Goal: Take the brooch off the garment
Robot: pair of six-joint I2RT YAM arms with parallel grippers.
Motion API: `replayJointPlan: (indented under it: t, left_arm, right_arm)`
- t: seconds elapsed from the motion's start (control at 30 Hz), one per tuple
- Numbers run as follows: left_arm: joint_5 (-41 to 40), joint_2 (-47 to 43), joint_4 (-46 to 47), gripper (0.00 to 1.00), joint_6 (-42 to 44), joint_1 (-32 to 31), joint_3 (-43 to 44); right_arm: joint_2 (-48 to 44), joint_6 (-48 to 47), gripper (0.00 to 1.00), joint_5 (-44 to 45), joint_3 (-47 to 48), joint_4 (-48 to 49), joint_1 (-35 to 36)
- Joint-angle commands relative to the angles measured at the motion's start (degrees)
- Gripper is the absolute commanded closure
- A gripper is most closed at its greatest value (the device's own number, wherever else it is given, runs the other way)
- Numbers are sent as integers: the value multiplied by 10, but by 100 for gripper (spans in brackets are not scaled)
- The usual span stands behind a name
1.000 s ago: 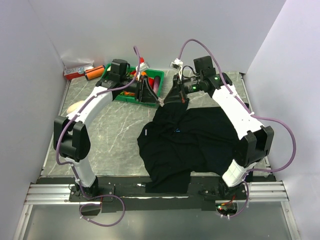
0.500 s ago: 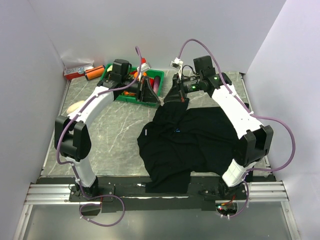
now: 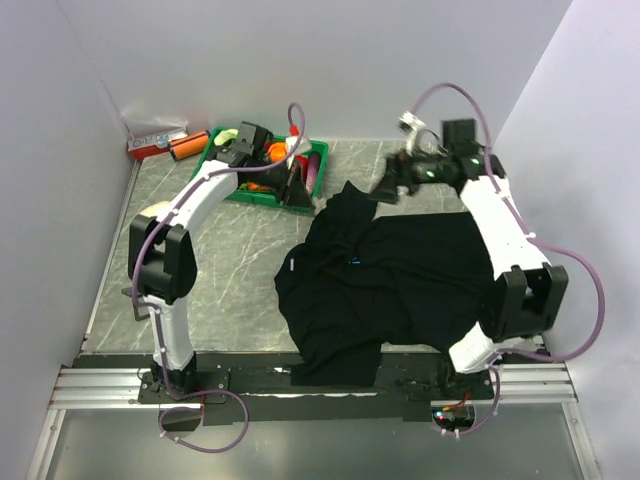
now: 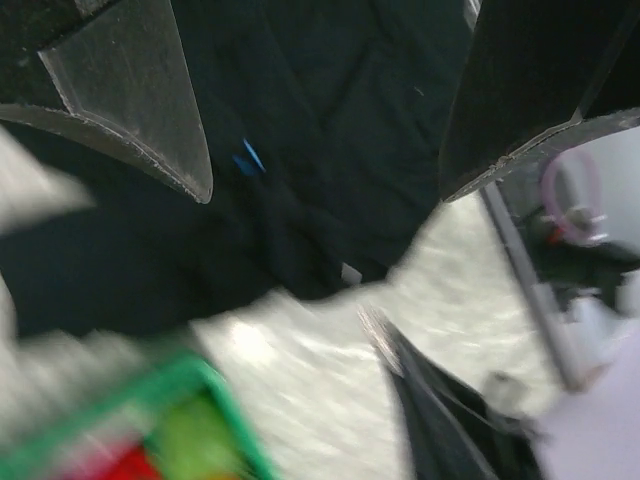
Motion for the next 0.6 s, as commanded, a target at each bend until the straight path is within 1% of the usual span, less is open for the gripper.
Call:
replayJointPlan:
  t: [0.0,0.07,0.1,0.13,0.17,0.2,0.23,0.27,0.33,0.37,0.43,0.47,0.5,0.53,0.57]
  left_arm:
    - [-168,-16,-118,99,86,23,-1]
    - [-237,-45,-126,99,105,43,-33]
    - [-285,-57,-128,99,110,54,-46]
    - [-306,-70,-124,99,114,67,-77]
    - [-324,-103,-123,99,121,96,-93]
    - [-342,-121,-122,99,130,109,-109]
    - [-392,-138,-123,99,142,120,-142]
    - [-416,-171,-130,99,170,139,-158]
    - [-477,-204,-132,99,189,161,-207]
    - [-491,-237,-138,99,204,182,-221]
    - [-516,-270,-140,99,216,201,-257]
    - [-552,-300,-142,99,228,205,-269]
    - [-572,-315,-145,99,233,218,-281]
    - [-599,-332,-144,99,239,221,-310]
    - [-651,-363,-138,99,242,227,-330]
  right_arm:
    - [-60,-137,0,114,-90,-49,-29]
    - [-78,-148,0,147,-135,-27,-39]
    - [-91,-127,0,137,-167,-7,-50]
    - [-91,-121,0,127,-172,-11,-66]
    - [-88,-116,0,121,-173,-18,-68]
    - [-74,-114,0,128,-172,-39,-68]
    - [-65,-113,0,129,-169,-49,-68]
    - [-53,-112,0,129,-163,-63,-67]
    - [-21,-116,0,143,-155,-77,-67]
    - [-13,-116,0,152,-155,-74,-68]
    - [0,-120,0,183,-163,-54,-68]
    - [3,-118,0,191,-165,-49,-67]
    - [17,-122,0,198,-163,-48,-67]
    - [28,-125,0,203,-159,-50,-68]
    - [39,-125,0,205,-153,-55,-67]
